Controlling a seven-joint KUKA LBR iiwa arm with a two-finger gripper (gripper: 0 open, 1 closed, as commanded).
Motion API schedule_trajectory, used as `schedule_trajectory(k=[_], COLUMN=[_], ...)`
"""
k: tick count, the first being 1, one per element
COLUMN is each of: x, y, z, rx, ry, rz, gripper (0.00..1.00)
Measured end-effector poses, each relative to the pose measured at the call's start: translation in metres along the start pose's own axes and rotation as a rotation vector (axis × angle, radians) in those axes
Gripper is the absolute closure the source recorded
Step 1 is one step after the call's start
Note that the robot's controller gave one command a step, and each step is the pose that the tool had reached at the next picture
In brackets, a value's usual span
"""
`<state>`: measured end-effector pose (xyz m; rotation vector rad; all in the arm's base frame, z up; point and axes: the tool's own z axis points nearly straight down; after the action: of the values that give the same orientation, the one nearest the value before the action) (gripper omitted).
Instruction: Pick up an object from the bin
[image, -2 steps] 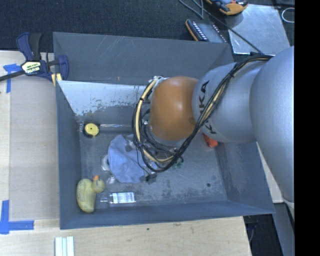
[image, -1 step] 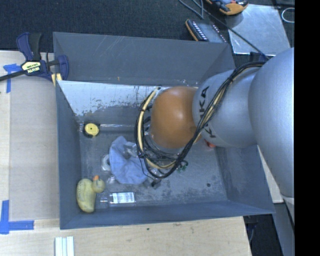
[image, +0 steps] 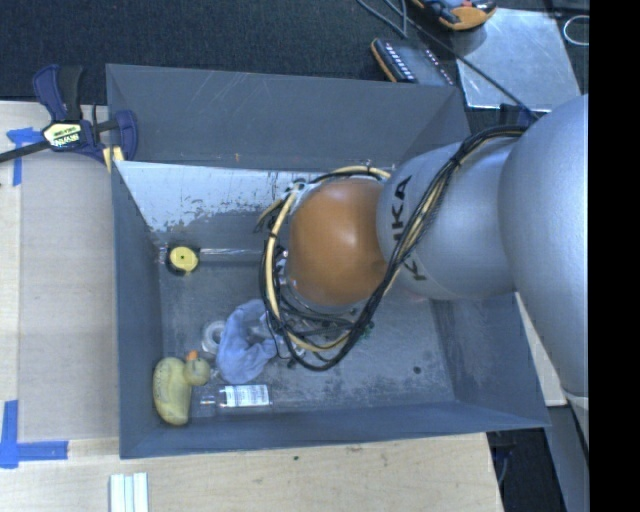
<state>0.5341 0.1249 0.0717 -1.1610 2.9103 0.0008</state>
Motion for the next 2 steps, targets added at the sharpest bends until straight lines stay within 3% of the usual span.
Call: schedule_trajectory(k=[2], x=[0.0001], y=[0.0], z=[-0.001], rx=[0.0], ry=[-0.001], rz=[0.001], gripper=[1.0])
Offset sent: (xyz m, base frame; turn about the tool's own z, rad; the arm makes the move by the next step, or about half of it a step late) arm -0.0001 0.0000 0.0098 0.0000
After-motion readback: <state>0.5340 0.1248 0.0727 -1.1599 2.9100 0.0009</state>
